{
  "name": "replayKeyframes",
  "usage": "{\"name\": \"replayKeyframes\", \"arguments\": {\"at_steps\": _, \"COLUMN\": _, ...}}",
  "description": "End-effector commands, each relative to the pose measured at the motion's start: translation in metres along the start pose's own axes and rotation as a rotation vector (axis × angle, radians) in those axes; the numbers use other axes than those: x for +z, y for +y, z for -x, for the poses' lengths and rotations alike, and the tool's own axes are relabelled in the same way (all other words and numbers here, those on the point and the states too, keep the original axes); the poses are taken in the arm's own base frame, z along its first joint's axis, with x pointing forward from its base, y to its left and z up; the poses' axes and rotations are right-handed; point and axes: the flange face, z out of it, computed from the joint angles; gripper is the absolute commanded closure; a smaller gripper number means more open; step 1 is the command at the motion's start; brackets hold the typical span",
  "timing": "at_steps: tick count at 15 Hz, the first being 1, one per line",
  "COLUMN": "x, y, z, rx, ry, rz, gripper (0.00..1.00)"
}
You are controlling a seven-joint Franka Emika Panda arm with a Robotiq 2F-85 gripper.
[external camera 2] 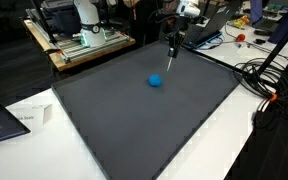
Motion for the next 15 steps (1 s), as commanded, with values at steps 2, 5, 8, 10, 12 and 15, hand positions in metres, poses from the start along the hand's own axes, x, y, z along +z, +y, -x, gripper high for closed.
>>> {"name": "replayKeyframes", "arguments": {"at_steps": 2, "x": 0.023, "y": 0.022, "z": 0.019, "rx": 0.041, "ry": 0.034, "rz": -0.044, "gripper": 0.97}}
{"name": "replayKeyframes", "arguments": {"at_steps": 5, "x": 0.039, "y": 0.034, "z": 0.027, "rx": 0.06, "ry": 0.055, "rz": -0.088, "gripper": 0.97}}
{"name": "replayKeyframes", "arguments": {"at_steps": 8, "x": 0.044, "y": 0.046, "z": 0.034, "rx": 0.077, "ry": 0.096, "rz": -0.127, "gripper": 0.97}}
{"name": "replayKeyframes", "arguments": {"at_steps": 10, "x": 0.046, "y": 0.054, "z": 0.039, "rx": 0.088, "ry": 0.126, "rz": -0.151, "gripper": 0.97}}
{"name": "replayKeyframes", "arguments": {"at_steps": 12, "x": 0.048, "y": 0.063, "z": 0.044, "rx": 0.097, "ry": 0.149, "rz": -0.173, "gripper": 0.97}}
{"name": "replayKeyframes", "arguments": {"at_steps": 15, "x": 0.052, "y": 0.074, "z": 0.051, "rx": 0.115, "ry": 0.186, "rz": -0.197, "gripper": 0.97}}
